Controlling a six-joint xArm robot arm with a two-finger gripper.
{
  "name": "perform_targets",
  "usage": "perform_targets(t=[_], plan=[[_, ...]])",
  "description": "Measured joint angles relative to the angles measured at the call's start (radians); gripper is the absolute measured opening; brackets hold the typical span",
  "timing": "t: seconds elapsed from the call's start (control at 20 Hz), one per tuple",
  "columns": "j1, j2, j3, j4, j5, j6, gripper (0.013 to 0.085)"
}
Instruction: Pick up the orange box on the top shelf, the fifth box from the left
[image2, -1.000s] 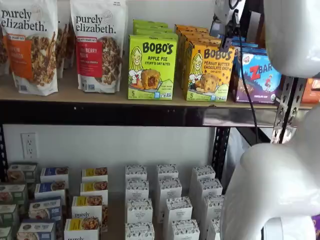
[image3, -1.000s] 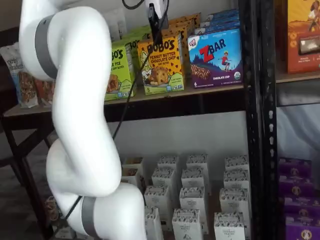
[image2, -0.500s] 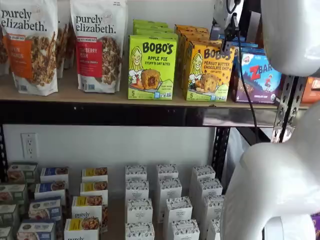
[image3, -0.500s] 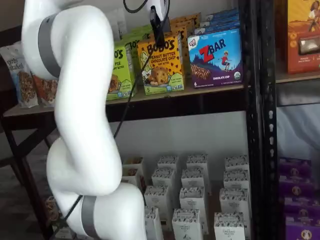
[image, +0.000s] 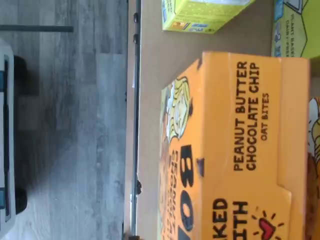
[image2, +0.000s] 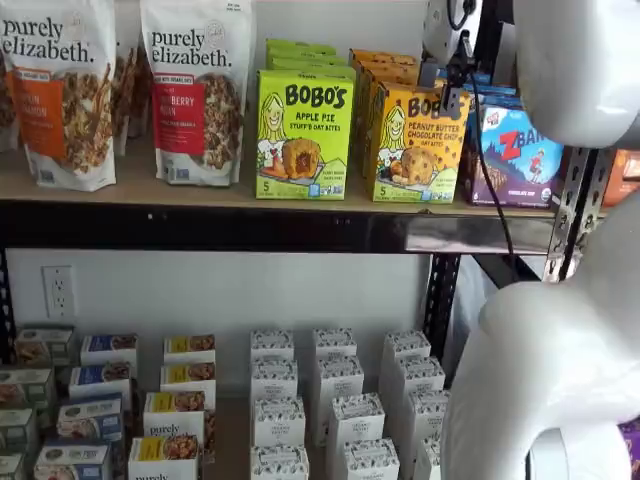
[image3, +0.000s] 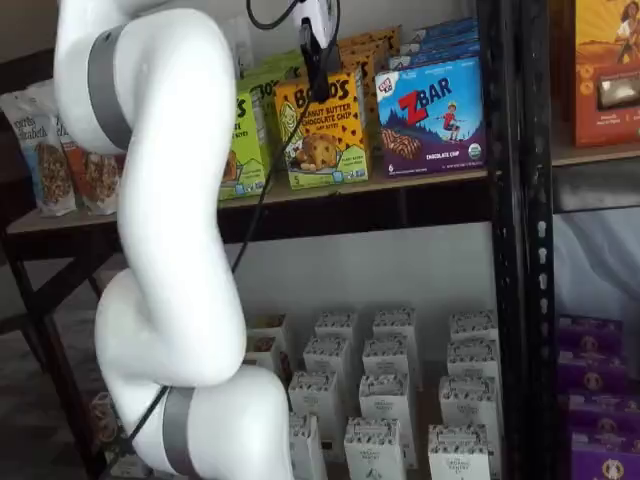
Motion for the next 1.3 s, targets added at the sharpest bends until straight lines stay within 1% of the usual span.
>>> perform_targets(t=[0.55, 1.05, 1.3], plan=[[0.028, 0.026, -0.02, -0.028, 0.049, 0.023, 0.085], [0.042, 0.023, 0.0, -0.023, 0.042, 0.04, 0.085], [0.045, 0.021, 0.011, -0.012, 0.043, 0.044, 0.085]])
